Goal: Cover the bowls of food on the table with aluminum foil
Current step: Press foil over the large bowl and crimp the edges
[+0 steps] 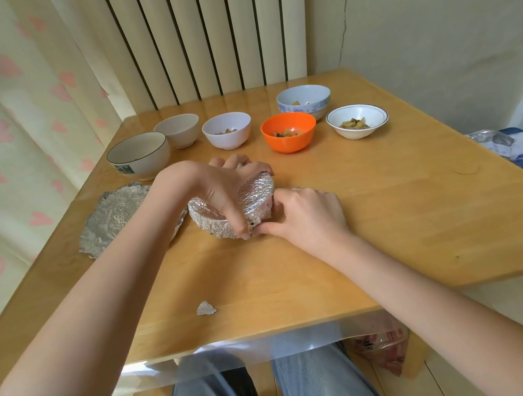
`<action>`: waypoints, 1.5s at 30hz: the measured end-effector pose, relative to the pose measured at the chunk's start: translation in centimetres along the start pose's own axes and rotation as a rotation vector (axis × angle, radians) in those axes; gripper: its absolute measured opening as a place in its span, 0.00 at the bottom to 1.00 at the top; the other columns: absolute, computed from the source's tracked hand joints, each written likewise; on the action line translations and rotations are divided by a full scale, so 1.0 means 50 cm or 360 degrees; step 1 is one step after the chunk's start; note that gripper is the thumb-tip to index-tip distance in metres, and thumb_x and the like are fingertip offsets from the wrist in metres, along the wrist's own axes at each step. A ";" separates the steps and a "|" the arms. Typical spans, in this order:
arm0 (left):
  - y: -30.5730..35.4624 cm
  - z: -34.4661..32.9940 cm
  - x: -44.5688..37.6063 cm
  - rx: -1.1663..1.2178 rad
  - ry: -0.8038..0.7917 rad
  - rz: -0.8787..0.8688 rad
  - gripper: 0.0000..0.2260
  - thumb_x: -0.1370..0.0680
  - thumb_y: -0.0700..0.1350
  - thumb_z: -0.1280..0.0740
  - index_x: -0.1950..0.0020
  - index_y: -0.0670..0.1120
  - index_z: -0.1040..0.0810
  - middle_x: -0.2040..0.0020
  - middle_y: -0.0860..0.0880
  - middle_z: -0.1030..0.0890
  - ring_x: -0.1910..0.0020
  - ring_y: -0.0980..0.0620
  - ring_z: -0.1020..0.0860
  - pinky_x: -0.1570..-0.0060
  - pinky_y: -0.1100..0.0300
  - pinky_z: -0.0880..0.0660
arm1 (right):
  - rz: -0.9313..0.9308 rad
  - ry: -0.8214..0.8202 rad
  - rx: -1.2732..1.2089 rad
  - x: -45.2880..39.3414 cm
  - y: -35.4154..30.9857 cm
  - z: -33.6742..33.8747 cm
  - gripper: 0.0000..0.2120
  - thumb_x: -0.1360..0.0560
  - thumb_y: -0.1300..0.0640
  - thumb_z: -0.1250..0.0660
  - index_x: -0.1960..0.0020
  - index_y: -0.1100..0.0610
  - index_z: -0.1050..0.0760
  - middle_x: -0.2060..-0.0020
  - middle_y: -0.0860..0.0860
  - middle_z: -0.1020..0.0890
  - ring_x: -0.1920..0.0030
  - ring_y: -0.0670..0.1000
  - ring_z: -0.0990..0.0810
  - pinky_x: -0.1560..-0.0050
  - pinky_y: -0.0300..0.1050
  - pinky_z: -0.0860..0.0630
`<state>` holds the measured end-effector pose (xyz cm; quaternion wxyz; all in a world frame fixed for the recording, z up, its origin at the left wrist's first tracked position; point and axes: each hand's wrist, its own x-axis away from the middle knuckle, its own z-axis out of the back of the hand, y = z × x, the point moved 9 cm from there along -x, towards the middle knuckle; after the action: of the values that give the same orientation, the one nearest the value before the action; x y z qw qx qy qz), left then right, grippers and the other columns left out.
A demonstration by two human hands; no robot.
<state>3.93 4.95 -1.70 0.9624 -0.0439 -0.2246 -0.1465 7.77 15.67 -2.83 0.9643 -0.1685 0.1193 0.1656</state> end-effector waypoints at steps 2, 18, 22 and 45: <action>0.001 0.001 0.001 0.0008 0.0004 -0.0003 0.51 0.39 0.54 0.20 0.27 0.69 0.51 0.26 0.57 0.52 0.26 0.47 0.51 0.32 0.43 0.36 | -0.0020 -0.0035 -0.0028 -0.006 0.001 -0.003 0.24 0.35 0.31 0.32 0.54 0.49 0.26 0.52 0.49 0.18 0.48 0.54 0.21 0.60 0.43 0.37; 0.004 0.002 0.003 0.0026 0.0023 -0.0010 0.50 0.38 0.52 0.20 0.28 0.68 0.50 0.27 0.58 0.51 0.27 0.48 0.50 0.33 0.44 0.36 | -0.0007 -0.0195 -0.0324 -0.039 0.059 -0.011 0.26 0.44 0.29 0.28 0.64 0.48 0.31 0.72 0.43 0.26 0.65 0.44 0.28 0.62 0.44 0.34; 0.004 0.001 0.004 0.0041 0.0023 -0.0016 0.50 0.38 0.52 0.20 0.28 0.69 0.50 0.27 0.58 0.51 0.27 0.48 0.51 0.33 0.44 0.36 | -0.0006 -0.0033 -0.0393 -0.046 0.061 0.006 0.23 0.40 0.33 0.27 0.61 0.49 0.30 0.73 0.43 0.27 0.66 0.44 0.28 0.62 0.43 0.35; 0.002 -0.001 0.004 0.0046 -0.0003 -0.0019 0.51 0.37 0.53 0.20 0.27 0.69 0.52 0.27 0.59 0.51 0.27 0.48 0.51 0.31 0.42 0.37 | 0.0430 0.0108 -0.0192 -0.059 0.026 0.046 0.10 0.30 0.47 0.28 0.55 0.52 0.23 0.64 0.42 0.26 0.62 0.47 0.27 0.66 0.43 0.39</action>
<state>4.14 5.00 -1.65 0.9618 -0.0288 -0.2278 -0.1489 4.98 16.84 -0.25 0.9168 -0.2141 0.1632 0.2948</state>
